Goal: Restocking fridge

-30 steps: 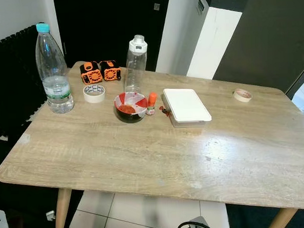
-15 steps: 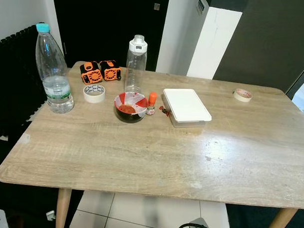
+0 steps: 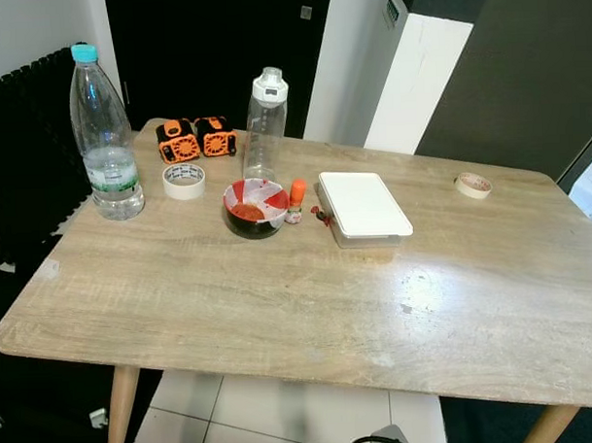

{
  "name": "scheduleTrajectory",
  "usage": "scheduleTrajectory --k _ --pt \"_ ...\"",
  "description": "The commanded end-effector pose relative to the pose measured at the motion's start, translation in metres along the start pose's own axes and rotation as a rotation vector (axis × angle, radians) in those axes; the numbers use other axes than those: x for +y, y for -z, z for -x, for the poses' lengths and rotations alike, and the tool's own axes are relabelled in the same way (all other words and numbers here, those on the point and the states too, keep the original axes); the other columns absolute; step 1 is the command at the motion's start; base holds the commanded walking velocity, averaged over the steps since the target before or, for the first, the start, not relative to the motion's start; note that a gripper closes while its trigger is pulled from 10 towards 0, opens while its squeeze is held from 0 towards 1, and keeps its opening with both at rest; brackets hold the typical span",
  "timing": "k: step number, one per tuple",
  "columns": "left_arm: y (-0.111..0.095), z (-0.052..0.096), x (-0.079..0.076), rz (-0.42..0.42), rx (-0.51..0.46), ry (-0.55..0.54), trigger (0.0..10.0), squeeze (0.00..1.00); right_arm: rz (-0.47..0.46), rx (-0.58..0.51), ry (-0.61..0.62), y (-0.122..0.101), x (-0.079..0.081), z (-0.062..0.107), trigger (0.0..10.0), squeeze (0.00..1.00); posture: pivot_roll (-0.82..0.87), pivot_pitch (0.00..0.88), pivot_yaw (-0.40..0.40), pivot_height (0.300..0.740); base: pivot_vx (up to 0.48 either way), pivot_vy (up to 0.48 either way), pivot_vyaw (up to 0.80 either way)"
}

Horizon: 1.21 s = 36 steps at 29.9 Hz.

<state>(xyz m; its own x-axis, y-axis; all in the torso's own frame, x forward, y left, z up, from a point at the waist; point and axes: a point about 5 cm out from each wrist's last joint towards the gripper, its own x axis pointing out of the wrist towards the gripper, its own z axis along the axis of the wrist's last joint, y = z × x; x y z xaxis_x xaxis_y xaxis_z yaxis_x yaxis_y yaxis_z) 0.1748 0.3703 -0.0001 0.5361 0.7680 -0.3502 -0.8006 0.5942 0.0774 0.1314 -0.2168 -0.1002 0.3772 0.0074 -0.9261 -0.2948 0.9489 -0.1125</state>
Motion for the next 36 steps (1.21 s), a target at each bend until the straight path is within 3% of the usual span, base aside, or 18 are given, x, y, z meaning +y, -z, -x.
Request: scheduleTrajectory --k 1,16,26,36 --pt "-0.001 0.0 0.002 0.013 -0.012 -0.009 10.0 0.0 0.005 0.006 0.016 0.003 -0.006 0.001 10.0 0.0 0.11 0.011 -0.103 0.74 0.0 -0.27 0.0" --pt "0.015 0.007 0.004 0.007 0.036 -0.022 10.0 0.0 0.013 0.009 0.011 0.004 0.001 0.0 10.0 0.0 0.1 0.015 -0.107 0.74 0.0 -0.27 0.0" --pt "0.013 0.006 0.003 0.008 0.029 -0.018 10.0 0.0 0.024 -0.007 -0.003 -0.005 0.01 -0.002 10.0 0.0 0.11 0.014 -0.108 0.74 0.0 -0.297 0.0" --pt "0.013 0.007 0.0 0.006 0.028 -0.011 10.0 0.0 0.022 -0.002 0.005 -0.003 0.005 -0.001 10.0 0.0 0.1 0.015 -0.107 0.74 0.0 -0.351 0.0"
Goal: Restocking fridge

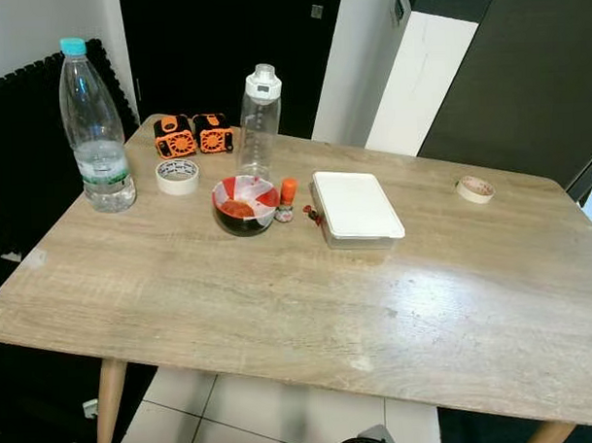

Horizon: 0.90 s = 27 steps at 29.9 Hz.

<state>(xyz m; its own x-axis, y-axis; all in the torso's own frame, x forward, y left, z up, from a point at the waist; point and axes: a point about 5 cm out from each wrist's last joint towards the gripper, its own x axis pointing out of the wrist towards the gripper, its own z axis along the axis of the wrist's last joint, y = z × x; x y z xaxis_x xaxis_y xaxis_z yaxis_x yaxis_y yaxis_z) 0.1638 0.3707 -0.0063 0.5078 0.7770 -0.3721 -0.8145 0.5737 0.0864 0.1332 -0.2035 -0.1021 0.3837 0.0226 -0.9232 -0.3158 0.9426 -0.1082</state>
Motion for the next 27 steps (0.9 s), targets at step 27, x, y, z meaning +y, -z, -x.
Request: scheduleTrajectory --k 27 --pt "0.0061 0.0044 -0.0098 0.011 0.005 0.019 10.0 0.0 0.003 0.029 0.015 0.01 -0.017 0.0044 10.0 0.0 0.11 0.013 -0.108 0.74 0.0 -0.452 -0.05"
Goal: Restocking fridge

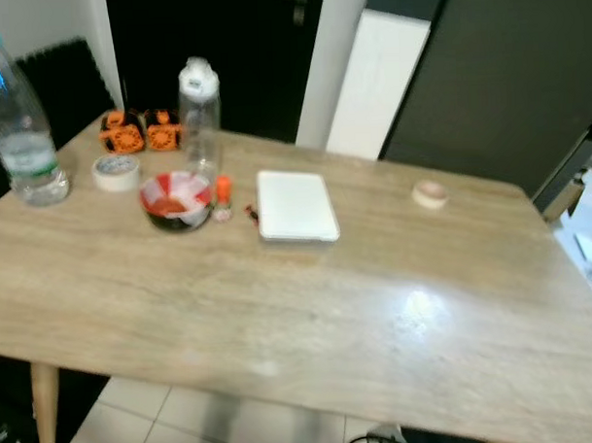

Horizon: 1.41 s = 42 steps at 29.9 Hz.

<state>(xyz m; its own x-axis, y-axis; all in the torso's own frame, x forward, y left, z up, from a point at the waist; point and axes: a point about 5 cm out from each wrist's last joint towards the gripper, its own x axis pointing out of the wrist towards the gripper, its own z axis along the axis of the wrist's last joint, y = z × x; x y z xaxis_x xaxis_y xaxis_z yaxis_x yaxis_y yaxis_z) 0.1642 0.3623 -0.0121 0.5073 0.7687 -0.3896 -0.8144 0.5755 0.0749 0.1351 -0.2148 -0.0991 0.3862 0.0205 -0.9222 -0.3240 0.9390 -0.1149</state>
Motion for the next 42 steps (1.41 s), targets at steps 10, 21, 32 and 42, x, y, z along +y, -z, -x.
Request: scheduleTrajectory --k 10,21,32,42 --pt "-0.002 0.0 -0.005 0.005 -0.013 0.015 10.0 0.0 -0.006 0.026 0.01 0.008 -0.004 0.002 10.0 0.0 0.11 0.01 -0.108 0.74 0.0 -0.48 -0.72" --pt "-0.003 -0.001 -0.006 0.007 -0.011 0.021 10.0 0.0 -0.016 0.019 0.006 0.006 -0.002 0.001 10.0 0.0 0.11 0.011 -0.108 0.74 0.0 -0.48 -0.05" --pt "-0.002 0.0 -0.007 0.007 -0.007 0.032 10.0 0.0 -0.014 0.015 -0.008 0.003 0.006 -0.001 10.0 0.0 0.11 0.013 -0.107 0.74 0.0 -0.448 0.0" --pt "-0.001 0.0 -0.01 0.006 -0.002 0.046 10.0 0.0 -0.003 0.003 -0.03 -0.007 0.026 -0.005 10.0 0.0 0.11 0.01 -0.108 0.74 0.0 -0.247 0.0"
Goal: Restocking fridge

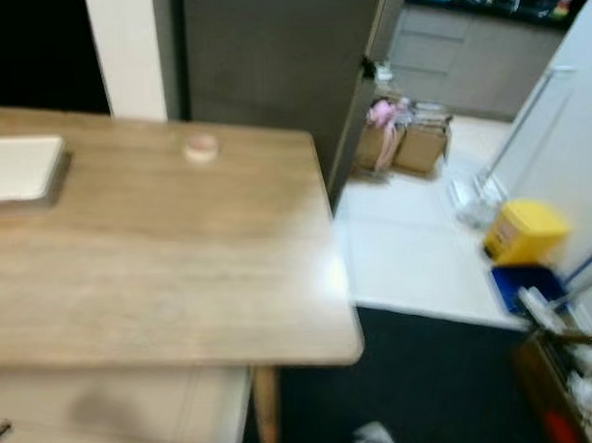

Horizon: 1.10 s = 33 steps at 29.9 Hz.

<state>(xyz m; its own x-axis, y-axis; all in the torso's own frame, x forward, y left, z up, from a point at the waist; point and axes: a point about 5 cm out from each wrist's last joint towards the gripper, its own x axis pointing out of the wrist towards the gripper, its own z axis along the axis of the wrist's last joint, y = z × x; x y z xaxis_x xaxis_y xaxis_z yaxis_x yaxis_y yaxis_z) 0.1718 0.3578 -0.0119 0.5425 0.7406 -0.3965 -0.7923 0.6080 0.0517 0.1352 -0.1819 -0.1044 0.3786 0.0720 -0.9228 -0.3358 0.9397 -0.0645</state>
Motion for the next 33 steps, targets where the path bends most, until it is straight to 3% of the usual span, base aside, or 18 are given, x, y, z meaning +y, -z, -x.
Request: scheduleTrajectory --k 1,7,14,22,33 --pt "0.0 0.0 -0.001 -0.002 -0.006 0.003 10.0 0.0 0.007 0.012 0.018 0.002 -0.003 0.0 10.0 0.0 0.11 0.01 -0.108 0.74 0.0 -0.251 0.0" --pt "0.0 0.001 -0.004 -0.002 -0.002 0.014 10.0 0.0 0.009 0.007 0.017 -0.001 -0.001 0.0 10.0 0.0 0.1 0.008 -0.108 0.74 0.0 -0.268 0.0" --pt "0.001 0.001 -0.007 -0.005 0.002 0.027 10.0 0.0 0.004 0.008 0.026 0.001 -0.014 0.002 10.0 0.0 0.1 0.006 -0.108 0.74 0.0 -0.297 0.0" --pt "0.002 0.001 -0.006 -0.009 0.006 0.029 10.0 0.0 -0.008 0.029 0.049 0.015 -0.04 0.01 10.0 0.0 0.1 0.015 -0.108 0.74 0.0 -0.464 0.0" --pt "0.003 0.001 -0.007 -0.006 0.007 0.032 10.0 0.0 -0.015 0.049 0.06 0.029 -0.055 0.018 10.0 0.0 0.1 0.013 -0.105 0.74 0.0 -0.48 0.0"
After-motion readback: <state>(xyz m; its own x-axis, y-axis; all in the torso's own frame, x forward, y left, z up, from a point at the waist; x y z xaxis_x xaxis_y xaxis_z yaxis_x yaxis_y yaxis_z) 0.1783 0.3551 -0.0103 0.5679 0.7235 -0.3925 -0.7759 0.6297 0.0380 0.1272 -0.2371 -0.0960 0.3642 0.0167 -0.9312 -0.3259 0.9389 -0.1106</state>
